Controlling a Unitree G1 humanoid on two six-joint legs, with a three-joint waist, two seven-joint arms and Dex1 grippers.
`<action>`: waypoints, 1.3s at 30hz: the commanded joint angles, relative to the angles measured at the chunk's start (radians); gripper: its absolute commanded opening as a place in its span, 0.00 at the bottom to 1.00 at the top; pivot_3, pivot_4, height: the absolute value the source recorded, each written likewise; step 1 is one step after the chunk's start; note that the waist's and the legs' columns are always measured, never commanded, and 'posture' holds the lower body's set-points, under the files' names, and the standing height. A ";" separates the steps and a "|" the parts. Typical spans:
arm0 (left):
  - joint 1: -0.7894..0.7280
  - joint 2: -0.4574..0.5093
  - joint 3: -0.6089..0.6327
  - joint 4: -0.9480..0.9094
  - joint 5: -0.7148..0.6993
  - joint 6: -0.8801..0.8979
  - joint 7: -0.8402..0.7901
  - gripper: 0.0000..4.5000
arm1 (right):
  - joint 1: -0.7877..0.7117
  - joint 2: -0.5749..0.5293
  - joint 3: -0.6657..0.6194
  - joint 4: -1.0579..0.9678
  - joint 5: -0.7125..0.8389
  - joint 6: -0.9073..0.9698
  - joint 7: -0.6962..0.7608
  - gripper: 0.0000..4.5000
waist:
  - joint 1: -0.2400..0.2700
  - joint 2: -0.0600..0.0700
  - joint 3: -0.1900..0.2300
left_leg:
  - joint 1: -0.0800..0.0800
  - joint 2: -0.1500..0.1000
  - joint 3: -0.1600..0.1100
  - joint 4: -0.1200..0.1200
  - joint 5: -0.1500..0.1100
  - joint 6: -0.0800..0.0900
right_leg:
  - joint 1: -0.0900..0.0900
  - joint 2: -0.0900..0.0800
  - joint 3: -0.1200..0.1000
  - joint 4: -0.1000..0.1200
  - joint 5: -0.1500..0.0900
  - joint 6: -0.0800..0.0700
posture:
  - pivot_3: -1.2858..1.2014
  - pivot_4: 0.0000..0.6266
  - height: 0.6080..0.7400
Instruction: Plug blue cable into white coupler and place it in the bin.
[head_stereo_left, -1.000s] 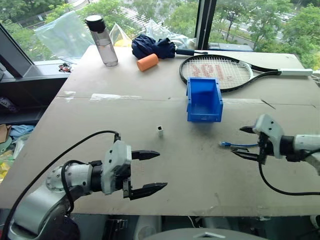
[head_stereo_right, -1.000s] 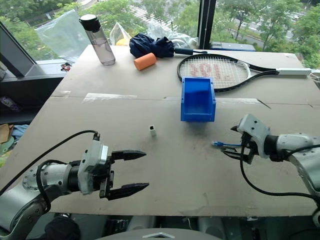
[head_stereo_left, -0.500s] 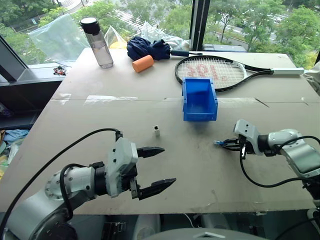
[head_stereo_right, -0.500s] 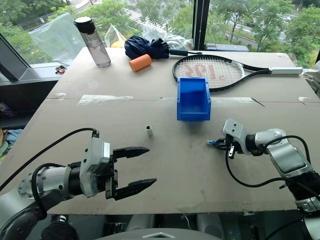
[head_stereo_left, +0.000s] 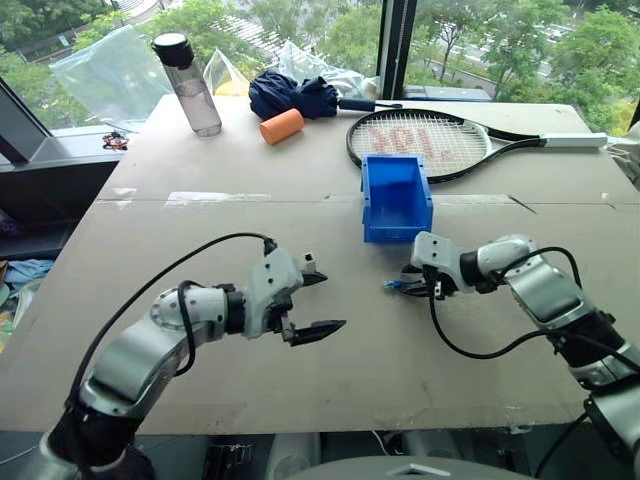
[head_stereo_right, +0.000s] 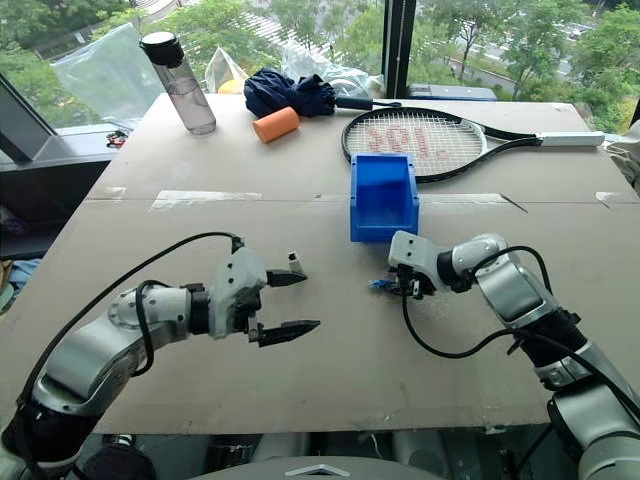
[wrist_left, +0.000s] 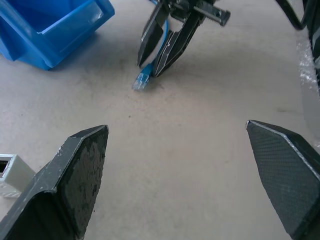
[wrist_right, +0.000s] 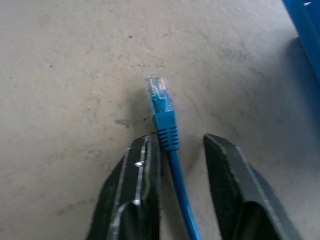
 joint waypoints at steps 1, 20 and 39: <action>-0.091 -0.054 -0.080 0.081 0.081 -0.062 -0.044 1.00 | 0.143 -0.058 -0.176 -0.199 0.164 0.028 0.043 0.69 | 0.020 0.000 0.000 | 0.000 0.000 0.000 0.000 0.000 0.000 | 0.000 0.000 0.000 0.000 0.000 0.000 | 0.52 0.24 1.00; -0.461 -0.429 -0.370 0.682 0.424 -0.268 -0.122 0.85 | 1.159 0.189 -0.644 -0.858 0.269 -0.134 -0.361 0.73 | 0.014 0.004 -0.002 | -0.002 -0.005 -0.012 0.008 -0.002 0.003 | 0.005 0.000 -0.004 0.001 -0.003 0.006 | 0.52 0.24 1.00; -0.461 -0.437 0.068 0.384 -0.286 0.586 -0.245 0.01 | 0.883 0.397 -0.545 -0.821 0.827 0.156 -0.690 0.73 | 0.008 0.004 -0.001 | -0.006 -0.002 -0.017 0.009 -0.002 0.003 | 0.002 0.000 -0.009 0.002 -0.001 0.002 | 0.52 0.24 1.00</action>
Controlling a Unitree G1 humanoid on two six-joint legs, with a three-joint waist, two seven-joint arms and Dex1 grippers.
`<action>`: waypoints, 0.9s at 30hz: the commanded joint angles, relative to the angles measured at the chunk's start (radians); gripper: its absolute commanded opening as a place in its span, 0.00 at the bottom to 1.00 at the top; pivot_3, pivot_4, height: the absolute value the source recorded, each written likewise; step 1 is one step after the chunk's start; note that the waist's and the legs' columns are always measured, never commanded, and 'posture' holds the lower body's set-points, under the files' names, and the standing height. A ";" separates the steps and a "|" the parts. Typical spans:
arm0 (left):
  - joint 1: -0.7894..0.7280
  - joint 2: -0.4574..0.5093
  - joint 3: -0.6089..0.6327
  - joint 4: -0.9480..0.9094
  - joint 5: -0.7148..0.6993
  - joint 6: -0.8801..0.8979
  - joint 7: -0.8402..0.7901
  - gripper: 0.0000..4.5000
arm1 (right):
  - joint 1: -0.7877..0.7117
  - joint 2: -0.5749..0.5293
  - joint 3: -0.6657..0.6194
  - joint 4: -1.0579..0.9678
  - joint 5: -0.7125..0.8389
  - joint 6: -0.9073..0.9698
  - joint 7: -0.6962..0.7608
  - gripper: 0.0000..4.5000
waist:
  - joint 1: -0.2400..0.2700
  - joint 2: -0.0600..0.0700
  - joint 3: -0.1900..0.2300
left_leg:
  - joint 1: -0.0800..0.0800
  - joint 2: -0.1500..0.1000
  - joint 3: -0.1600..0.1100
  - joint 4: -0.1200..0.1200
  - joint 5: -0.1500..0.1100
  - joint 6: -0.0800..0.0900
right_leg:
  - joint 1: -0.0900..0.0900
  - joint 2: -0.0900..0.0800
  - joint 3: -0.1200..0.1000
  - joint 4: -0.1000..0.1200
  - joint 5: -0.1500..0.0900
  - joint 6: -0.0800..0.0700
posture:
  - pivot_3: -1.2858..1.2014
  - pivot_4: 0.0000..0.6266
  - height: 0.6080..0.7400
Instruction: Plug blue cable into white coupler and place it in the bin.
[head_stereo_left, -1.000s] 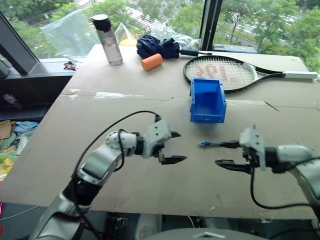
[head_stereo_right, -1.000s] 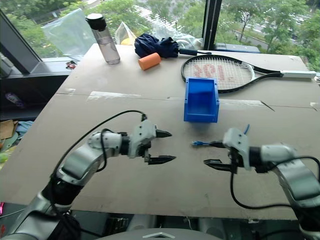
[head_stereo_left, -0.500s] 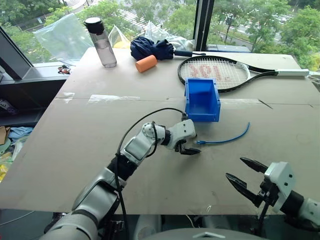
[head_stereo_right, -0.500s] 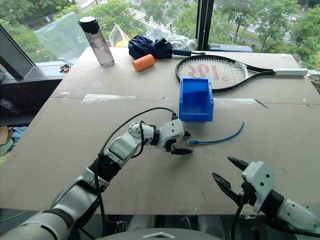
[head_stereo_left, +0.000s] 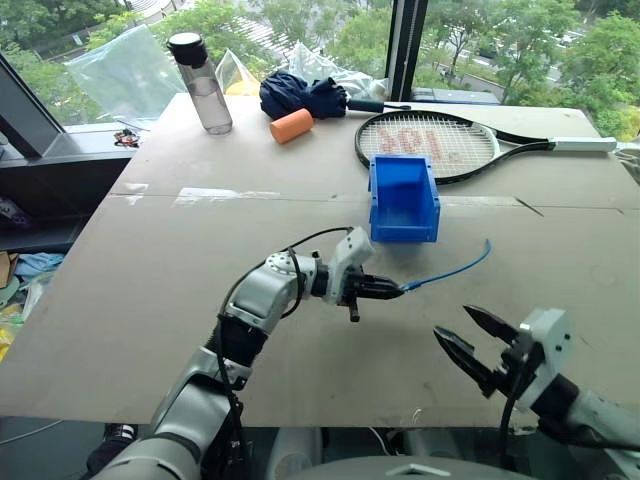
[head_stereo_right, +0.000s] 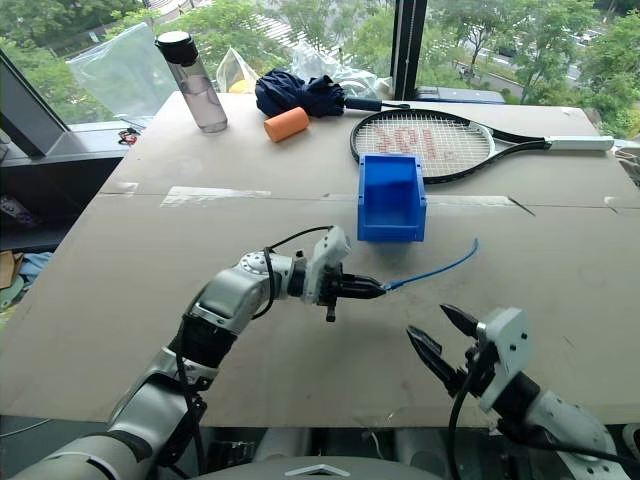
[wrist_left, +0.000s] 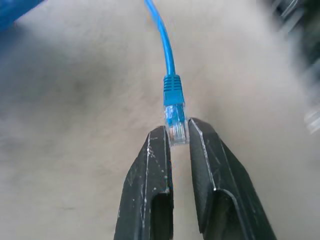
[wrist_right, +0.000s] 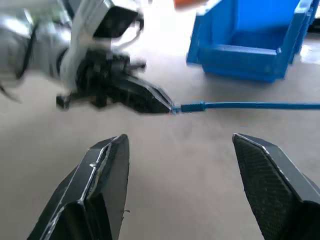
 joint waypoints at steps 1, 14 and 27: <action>-0.037 0.019 0.129 -0.125 -0.218 0.241 0.020 0.01 | -0.125 0.036 -0.007 0.004 0.223 0.072 -0.114 0.73 | -0.001 0.002 -0.001 | 0.001 0.000 -0.001 0.000 0.000 0.000 | 0.001 0.000 0.000 0.000 0.000 0.000 | 0.52 0.24 1.00; -0.033 0.003 0.211 -0.199 -0.345 0.330 0.164 0.00 | -0.383 0.008 0.045 0.069 0.554 0.131 -0.296 0.15 | 0.002 0.002 -0.001 | 0.002 -0.003 -0.003 -0.001 0.000 0.000 | 0.005 -0.001 -0.003 -0.002 0.000 0.000 | 0.52 0.24 1.00; -0.022 0.003 0.225 -0.238 -0.401 0.308 0.223 0.00 | -0.361 -0.054 0.054 0.089 0.610 0.117 -0.313 0.02 | 0.001 0.003 -0.001 | 0.002 -0.003 -0.003 -0.001 0.000 0.000 | 0.005 -0.001 -0.003 -0.002 0.000 0.000 | 0.52 0.24 1.00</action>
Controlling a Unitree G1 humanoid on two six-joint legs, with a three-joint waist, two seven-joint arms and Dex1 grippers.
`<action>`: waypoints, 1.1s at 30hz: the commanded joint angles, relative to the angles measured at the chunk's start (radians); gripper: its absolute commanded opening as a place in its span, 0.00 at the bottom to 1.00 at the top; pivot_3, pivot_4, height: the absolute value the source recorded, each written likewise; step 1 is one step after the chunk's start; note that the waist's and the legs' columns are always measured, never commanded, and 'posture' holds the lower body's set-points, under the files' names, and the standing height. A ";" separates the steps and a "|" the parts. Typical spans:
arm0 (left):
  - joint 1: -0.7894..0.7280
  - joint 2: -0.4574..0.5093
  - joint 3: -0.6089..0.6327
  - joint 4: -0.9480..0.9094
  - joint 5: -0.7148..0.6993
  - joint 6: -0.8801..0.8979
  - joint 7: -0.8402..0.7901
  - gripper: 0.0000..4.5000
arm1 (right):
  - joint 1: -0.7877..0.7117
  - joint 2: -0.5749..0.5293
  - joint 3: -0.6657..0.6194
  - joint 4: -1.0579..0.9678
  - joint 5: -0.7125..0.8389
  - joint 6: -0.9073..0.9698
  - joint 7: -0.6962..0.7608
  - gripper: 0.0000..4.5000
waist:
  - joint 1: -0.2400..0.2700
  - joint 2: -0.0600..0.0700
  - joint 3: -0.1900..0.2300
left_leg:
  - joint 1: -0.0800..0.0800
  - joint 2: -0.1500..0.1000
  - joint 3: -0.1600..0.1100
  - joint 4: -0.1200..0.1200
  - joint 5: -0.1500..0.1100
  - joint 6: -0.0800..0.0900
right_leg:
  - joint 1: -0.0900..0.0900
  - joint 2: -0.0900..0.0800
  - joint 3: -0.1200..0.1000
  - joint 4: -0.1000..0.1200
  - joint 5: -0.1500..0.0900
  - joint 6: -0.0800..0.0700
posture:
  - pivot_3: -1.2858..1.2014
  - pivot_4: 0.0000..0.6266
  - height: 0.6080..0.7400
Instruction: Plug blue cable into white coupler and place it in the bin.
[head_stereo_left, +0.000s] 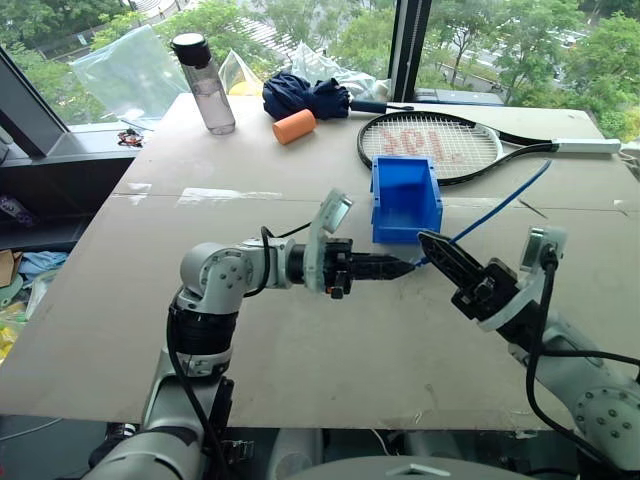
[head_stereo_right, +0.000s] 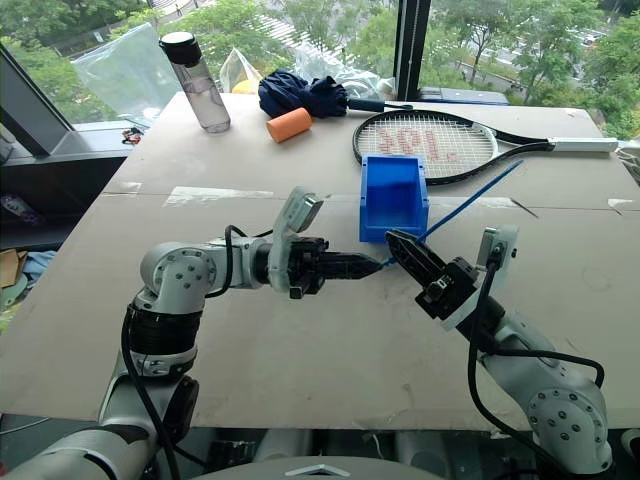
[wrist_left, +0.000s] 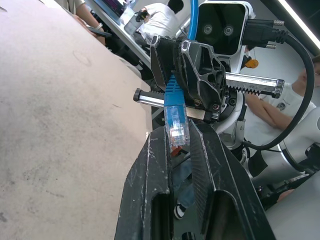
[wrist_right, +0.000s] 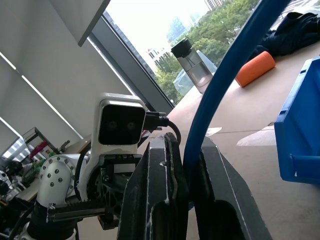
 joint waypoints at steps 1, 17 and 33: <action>-0.023 -0.011 0.040 -0.039 -0.033 -0.043 0.011 0.00 | 0.013 -0.020 0.033 -0.013 0.069 0.020 0.009 0.09 | 0.000 0.000 0.000 | 0.000 0.000 0.000 0.000 0.000 0.000 | 0.000 0.000 0.000 0.000 0.000 0.000 | 0.52 0.24 1.00; -0.010 0.020 0.016 -0.060 -0.041 -0.070 -0.010 0.00 | -0.009 -0.040 0.014 0.001 0.239 -0.051 -0.060 0.56 | 0.000 0.000 0.000 | 0.000 0.000 0.000 0.000 0.000 0.000 | 0.000 0.000 0.000 0.000 0.000 0.000 | 0.52 0.24 1.00; -0.002 0.016 0.011 -0.072 -0.048 -0.095 -0.010 0.00 | -0.008 -0.067 0.035 0.013 0.267 -0.055 -0.053 0.01 | 0.000 0.000 0.000 | 0.000 0.000 0.000 0.000 0.000 0.000 | 0.000 0.000 0.000 -0.001 0.000 0.000 | 0.52 0.24 1.00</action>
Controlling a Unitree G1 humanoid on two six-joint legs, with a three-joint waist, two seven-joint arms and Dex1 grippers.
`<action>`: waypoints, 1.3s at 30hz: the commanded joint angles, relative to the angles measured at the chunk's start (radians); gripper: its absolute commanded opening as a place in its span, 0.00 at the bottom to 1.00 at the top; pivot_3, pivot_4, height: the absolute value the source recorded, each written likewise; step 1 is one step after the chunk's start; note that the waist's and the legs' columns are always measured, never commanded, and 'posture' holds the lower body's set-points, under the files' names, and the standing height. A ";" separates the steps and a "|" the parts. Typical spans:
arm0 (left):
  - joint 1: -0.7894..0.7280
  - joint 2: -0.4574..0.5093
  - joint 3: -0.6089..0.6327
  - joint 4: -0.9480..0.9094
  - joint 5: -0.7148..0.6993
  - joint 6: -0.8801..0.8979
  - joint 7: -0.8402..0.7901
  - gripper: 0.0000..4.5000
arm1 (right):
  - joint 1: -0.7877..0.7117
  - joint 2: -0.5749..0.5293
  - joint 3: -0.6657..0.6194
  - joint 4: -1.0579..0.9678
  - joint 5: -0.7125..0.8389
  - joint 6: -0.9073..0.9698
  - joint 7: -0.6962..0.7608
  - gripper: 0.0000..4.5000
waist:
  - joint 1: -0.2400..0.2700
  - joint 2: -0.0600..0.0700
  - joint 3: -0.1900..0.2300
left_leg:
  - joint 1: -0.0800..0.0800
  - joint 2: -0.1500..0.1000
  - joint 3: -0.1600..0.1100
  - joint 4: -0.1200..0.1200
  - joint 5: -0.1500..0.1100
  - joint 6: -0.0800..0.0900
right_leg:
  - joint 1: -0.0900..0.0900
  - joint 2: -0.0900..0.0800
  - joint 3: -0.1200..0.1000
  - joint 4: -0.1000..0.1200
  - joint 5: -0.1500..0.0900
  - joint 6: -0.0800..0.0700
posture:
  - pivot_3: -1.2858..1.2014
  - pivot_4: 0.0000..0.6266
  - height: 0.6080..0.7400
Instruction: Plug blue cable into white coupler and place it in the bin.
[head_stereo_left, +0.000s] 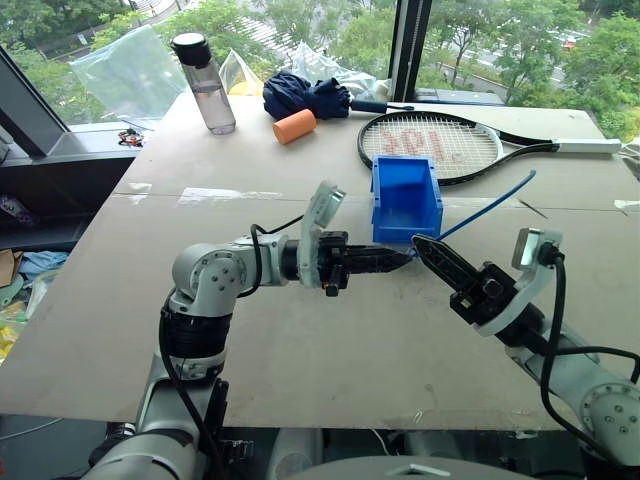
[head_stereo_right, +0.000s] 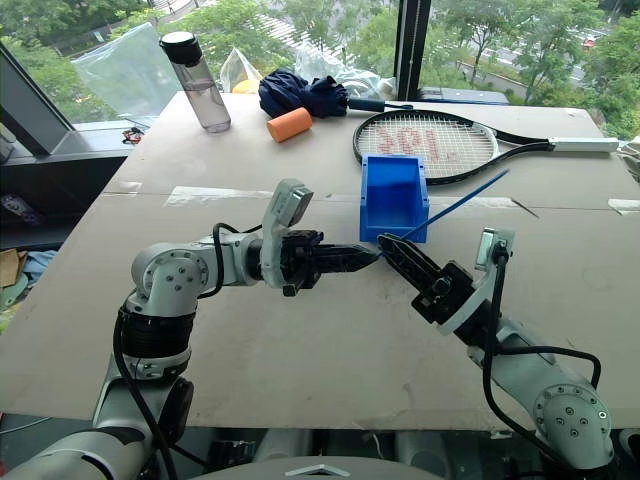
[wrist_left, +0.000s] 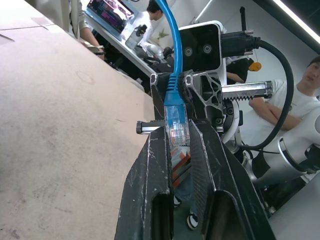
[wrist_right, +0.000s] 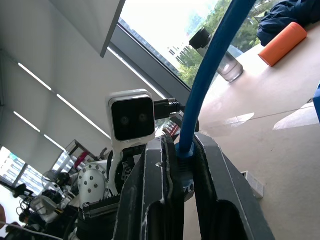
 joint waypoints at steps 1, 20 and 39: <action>-0.010 -0.001 -0.004 -0.049 -0.013 -0.029 0.001 0.00 | -0.007 -0.010 -0.001 -0.030 0.021 -0.009 0.010 0.01 | 0.000 0.000 0.000 | 0.000 0.000 0.000 0.000 0.000 0.000 | 0.000 0.000 0.000 0.000 0.000 0.000 | 0.52 0.24 1.00; 0.251 0.203 -0.109 0.126 0.672 -0.865 0.067 0.82 | 0.072 -0.029 -0.064 -0.040 -0.019 -0.064 0.044 0.00 | 0.025 -0.001 0.001 | 0.000 0.000 0.007 -0.005 0.000 0.000 | -0.005 -0.007 0.010 -0.003 0.000 -0.001 | 0.52 0.24 1.00; 0.100 0.158 -0.148 0.579 0.784 -1.155 -0.149 0.25 | 0.136 -0.034 -0.060 -0.121 -0.071 -0.114 0.016 0.00 | 0.018 -0.002 0.000 | -0.006 0.000 0.005 -0.001 0.000 0.001 | -0.007 -0.003 0.001 -0.001 0.000 0.000 | 0.52 0.24 1.00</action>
